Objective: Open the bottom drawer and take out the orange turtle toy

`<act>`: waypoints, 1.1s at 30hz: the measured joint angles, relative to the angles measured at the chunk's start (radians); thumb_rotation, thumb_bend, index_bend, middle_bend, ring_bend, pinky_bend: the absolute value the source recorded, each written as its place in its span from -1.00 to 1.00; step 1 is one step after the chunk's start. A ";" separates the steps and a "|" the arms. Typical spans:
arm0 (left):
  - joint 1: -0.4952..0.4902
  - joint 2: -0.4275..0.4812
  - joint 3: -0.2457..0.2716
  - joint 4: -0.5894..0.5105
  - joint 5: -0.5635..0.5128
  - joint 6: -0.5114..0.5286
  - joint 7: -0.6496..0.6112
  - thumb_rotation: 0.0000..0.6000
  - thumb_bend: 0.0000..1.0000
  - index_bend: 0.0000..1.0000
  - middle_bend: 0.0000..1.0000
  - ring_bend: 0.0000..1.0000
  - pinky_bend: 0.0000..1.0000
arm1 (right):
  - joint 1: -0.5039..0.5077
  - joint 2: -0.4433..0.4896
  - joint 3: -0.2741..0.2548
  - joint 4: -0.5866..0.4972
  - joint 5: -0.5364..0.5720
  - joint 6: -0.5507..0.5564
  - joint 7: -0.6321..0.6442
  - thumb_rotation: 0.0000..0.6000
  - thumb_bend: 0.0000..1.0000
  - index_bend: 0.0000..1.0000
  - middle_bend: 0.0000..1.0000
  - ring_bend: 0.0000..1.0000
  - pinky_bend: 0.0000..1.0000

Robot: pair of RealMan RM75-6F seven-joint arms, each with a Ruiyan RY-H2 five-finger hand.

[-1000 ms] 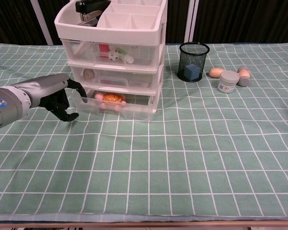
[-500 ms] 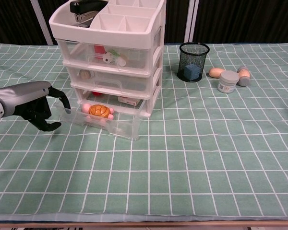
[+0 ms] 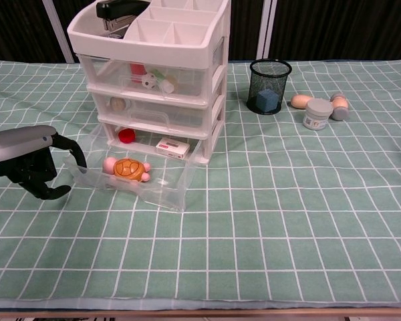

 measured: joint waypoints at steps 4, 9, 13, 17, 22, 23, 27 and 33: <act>0.006 0.015 0.006 -0.022 0.011 0.003 -0.004 1.00 -0.28 -0.26 1.00 1.00 1.00 | 0.000 0.000 0.000 0.000 0.001 -0.001 -0.001 1.00 -0.73 -1.00 -0.81 -1.00 -0.63; 0.007 0.027 0.009 -0.034 0.016 0.013 0.012 1.00 -0.57 -0.41 1.00 1.00 1.00 | 0.001 0.000 0.000 -0.001 0.001 -0.002 -0.002 1.00 -0.73 -1.00 -0.81 -1.00 -0.63; 0.002 0.030 -0.006 -0.037 0.027 0.017 0.011 1.00 -0.75 -0.44 1.00 1.00 1.00 | 0.001 0.000 0.000 0.000 0.001 -0.002 -0.003 1.00 -0.73 -1.00 -0.81 -1.00 -0.63; -0.016 0.035 -0.025 -0.044 0.041 0.013 0.018 1.00 -0.77 -0.45 1.00 1.00 1.00 | 0.001 0.000 -0.001 0.000 0.000 -0.002 -0.003 1.00 -0.73 -1.00 -0.81 -1.00 -0.63; -0.049 0.037 -0.060 -0.049 0.035 -0.003 0.034 1.00 -0.61 -0.33 1.00 1.00 1.00 | 0.001 0.000 -0.001 0.000 0.000 -0.002 -0.002 1.00 -0.73 -1.00 -0.81 -1.00 -0.63; -0.061 0.037 -0.071 -0.048 0.030 -0.009 0.041 1.00 -0.60 -0.30 1.00 1.00 1.00 | 0.001 0.000 -0.001 0.000 0.000 -0.002 -0.002 1.00 -0.73 -1.00 -0.81 -1.00 -0.63; -0.112 0.030 -0.107 -0.030 0.001 -0.035 0.073 1.00 -0.57 -0.22 1.00 1.00 1.00 | 0.001 0.000 -0.001 0.000 0.000 -0.003 -0.002 1.00 -0.73 -1.00 -0.81 -1.00 -0.63; -0.187 0.012 -0.143 0.010 -0.108 -0.081 0.136 1.00 -0.57 -0.19 1.00 1.00 1.00 | 0.000 0.000 0.000 -0.001 0.001 -0.002 -0.002 1.00 -0.73 -1.00 -0.81 -1.00 -0.63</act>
